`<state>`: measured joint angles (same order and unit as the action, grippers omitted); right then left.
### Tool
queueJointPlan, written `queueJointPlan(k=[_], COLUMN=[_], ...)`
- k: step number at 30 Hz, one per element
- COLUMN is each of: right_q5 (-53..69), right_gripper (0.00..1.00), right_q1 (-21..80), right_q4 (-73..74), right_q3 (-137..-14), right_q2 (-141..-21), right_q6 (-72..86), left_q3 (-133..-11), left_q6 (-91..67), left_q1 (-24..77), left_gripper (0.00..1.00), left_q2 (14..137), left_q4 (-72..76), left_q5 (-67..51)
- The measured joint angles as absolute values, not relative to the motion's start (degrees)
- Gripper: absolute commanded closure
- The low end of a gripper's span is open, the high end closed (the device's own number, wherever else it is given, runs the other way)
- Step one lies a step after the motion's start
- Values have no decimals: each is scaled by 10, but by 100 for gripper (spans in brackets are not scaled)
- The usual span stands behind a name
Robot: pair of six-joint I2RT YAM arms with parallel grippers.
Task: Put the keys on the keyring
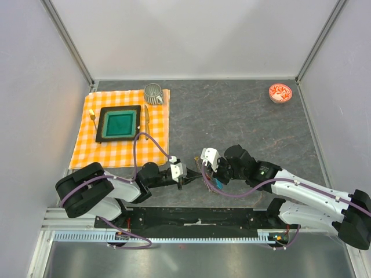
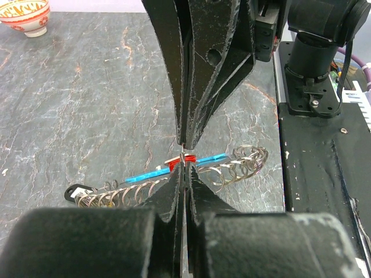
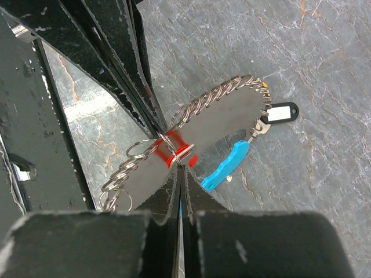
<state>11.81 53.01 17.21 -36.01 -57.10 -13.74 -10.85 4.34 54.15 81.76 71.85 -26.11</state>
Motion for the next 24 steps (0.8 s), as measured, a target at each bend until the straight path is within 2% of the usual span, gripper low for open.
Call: queueJointPlan(k=[24], right_q5=[121], right_gripper=[100], right_q1=[530], right_q4=[177], right_q3=[-360], right_q2=[-552], right_q6=[-149], left_q3=[-119], left_q6=[44], left_q1=[541], left_gripper=[98], left_q2=[818], left_q4=[711], left_q5=[-264])
